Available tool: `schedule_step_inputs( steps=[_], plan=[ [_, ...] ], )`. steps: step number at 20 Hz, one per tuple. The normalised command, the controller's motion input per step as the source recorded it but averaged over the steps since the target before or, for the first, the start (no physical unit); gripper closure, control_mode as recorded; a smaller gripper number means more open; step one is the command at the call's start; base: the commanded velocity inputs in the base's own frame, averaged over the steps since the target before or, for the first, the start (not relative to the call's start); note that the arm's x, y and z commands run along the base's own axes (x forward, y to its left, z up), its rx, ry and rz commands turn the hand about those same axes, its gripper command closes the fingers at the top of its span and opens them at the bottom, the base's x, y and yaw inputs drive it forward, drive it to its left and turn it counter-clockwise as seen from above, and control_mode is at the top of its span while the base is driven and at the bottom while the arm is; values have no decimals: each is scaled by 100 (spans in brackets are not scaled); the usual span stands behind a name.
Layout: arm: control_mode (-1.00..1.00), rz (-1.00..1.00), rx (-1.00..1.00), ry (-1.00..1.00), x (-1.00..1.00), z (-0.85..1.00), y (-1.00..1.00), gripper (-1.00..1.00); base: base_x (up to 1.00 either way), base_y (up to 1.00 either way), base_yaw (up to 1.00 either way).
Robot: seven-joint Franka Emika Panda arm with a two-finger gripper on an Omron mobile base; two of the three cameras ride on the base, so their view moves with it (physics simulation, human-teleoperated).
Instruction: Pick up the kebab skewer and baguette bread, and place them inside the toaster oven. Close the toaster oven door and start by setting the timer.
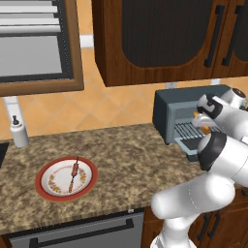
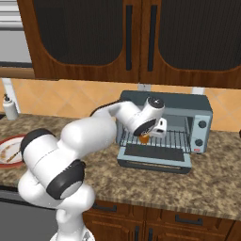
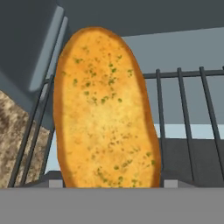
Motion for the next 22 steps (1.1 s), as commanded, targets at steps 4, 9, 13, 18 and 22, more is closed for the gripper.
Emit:
schedule_step_inputs(
  steps=[4,9,13,18,22],
  plan=[
    [-100,0,0,-5,0,-37,0,100,0,0,0],
    [-100,0,0,-2,0,-14,0,100,0,0,0],
    [-100,0,0,0,0,-14,0,100,0,0,0],
    [-100,0,0,-1,0,-23,0,100,0,0,0],
    [-100,0,0,0,0,-4,0,-100,0,0,0]
  ],
)
